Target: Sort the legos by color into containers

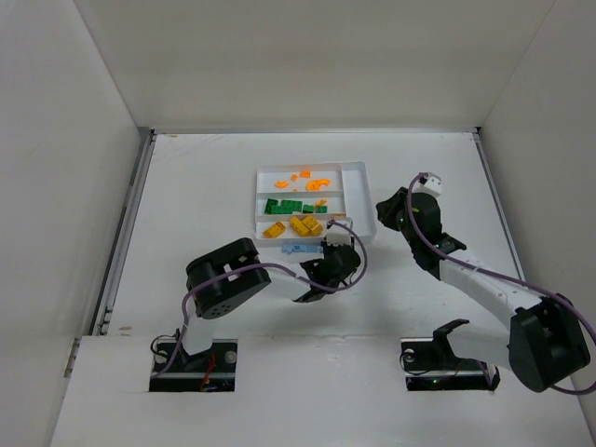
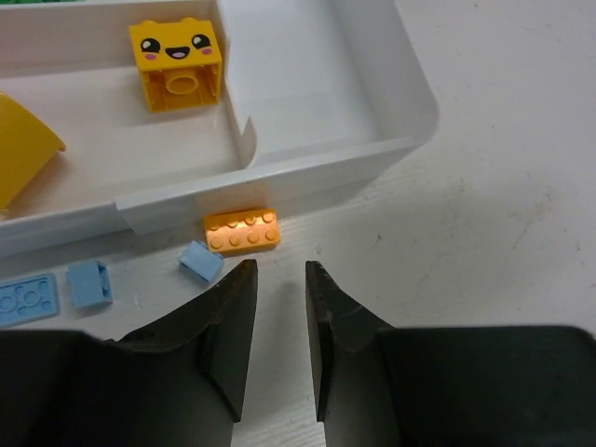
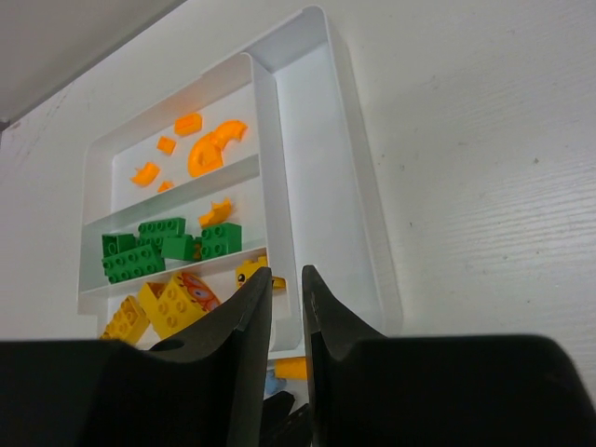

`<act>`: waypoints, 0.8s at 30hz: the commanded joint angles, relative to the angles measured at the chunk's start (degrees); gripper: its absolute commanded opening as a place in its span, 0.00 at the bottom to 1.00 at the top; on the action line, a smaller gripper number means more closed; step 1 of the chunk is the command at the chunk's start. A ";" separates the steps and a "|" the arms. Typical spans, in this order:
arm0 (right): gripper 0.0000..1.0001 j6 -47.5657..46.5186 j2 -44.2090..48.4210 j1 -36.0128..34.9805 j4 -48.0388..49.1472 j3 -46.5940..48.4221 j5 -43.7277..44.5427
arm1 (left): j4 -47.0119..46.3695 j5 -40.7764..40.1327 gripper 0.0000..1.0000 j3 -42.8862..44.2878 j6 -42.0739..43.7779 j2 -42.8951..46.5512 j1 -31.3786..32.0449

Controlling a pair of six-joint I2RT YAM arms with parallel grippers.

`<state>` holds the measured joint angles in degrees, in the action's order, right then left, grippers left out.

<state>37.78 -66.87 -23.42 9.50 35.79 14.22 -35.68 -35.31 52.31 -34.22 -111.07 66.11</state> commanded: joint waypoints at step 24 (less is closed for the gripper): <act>0.27 0.28 -0.54 -0.18 3.60 0.60 -1.30 | -1.59 -1.61 0.50 0.50 0.73 -0.99 -0.76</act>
<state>37.98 -67.26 -23.42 9.74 35.77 13.21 -36.64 -37.50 50.68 -34.09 -111.28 64.51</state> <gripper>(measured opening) 0.274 0.494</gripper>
